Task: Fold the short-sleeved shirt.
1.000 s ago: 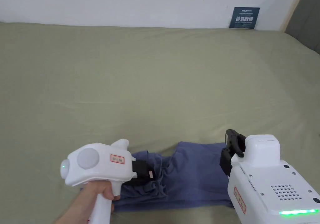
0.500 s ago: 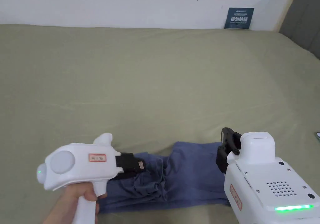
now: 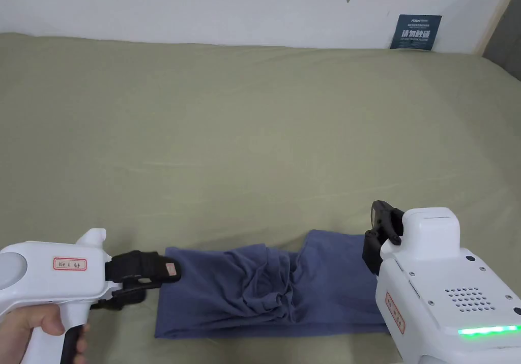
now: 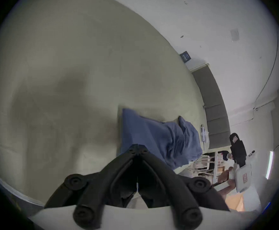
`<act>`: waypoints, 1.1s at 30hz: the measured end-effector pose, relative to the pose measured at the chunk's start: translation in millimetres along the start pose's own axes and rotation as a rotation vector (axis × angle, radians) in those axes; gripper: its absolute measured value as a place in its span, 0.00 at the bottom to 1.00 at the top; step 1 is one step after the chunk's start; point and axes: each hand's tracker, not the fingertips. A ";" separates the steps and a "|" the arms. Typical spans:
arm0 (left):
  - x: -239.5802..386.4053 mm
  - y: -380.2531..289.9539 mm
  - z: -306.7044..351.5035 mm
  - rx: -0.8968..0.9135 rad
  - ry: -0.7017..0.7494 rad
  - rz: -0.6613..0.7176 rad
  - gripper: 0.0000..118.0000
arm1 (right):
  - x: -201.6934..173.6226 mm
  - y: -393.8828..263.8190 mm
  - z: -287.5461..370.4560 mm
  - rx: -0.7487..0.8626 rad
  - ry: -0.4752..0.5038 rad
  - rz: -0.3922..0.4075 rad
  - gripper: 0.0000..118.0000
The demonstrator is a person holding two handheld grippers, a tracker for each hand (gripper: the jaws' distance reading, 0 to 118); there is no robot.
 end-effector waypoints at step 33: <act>67.2 5.6 103.8 0.214 0.256 -0.080 0.08 | 4.7 29.5 -6.4 0.088 -0.012 -0.001 0.00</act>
